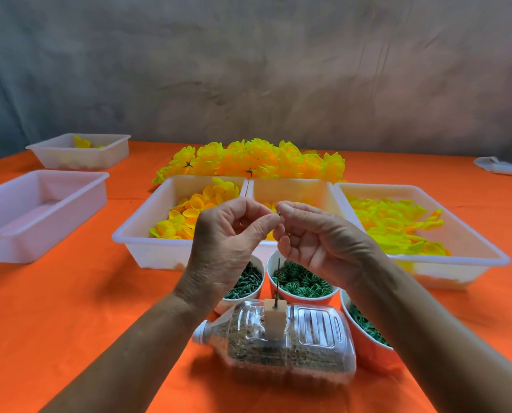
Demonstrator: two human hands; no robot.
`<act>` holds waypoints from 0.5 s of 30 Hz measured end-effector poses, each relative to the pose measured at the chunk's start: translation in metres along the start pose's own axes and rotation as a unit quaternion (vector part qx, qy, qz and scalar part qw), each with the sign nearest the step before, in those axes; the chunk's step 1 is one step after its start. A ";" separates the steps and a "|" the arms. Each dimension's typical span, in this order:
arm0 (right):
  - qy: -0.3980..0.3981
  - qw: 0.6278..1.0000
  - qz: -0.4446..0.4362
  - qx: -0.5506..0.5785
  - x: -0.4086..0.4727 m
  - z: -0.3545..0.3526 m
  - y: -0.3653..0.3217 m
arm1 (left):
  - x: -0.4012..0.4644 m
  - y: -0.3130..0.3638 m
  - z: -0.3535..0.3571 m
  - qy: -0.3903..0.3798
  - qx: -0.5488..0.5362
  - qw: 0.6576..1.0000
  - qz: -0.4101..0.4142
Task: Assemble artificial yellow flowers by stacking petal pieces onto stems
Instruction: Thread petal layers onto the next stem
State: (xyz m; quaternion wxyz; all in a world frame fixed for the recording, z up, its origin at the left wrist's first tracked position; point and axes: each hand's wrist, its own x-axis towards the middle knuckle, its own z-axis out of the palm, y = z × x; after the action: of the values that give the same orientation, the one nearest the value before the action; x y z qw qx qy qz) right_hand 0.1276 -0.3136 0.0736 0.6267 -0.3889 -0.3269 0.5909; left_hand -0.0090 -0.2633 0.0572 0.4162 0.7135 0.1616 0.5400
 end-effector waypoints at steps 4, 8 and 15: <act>0.026 1.000 0.017 0.000 -0.006 0.000 0.001 | -0.004 0.001 0.001 0.002 0.064 0.997 0.046; 0.026 0.999 0.026 -0.031 -0.011 0.000 0.003 | -0.007 -0.001 -0.002 0.005 0.158 0.979 0.131; 0.041 0.998 0.039 0.025 -0.016 -0.004 0.011 | -0.016 -0.004 -0.007 0.052 0.084 0.994 0.044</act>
State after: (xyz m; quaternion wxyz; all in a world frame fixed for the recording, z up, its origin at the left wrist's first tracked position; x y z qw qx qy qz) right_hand 0.1243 -0.3301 0.0629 0.6259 -0.4095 -0.2705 0.6061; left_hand -0.0201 -0.2687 0.0441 0.3218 0.7234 0.1961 0.5785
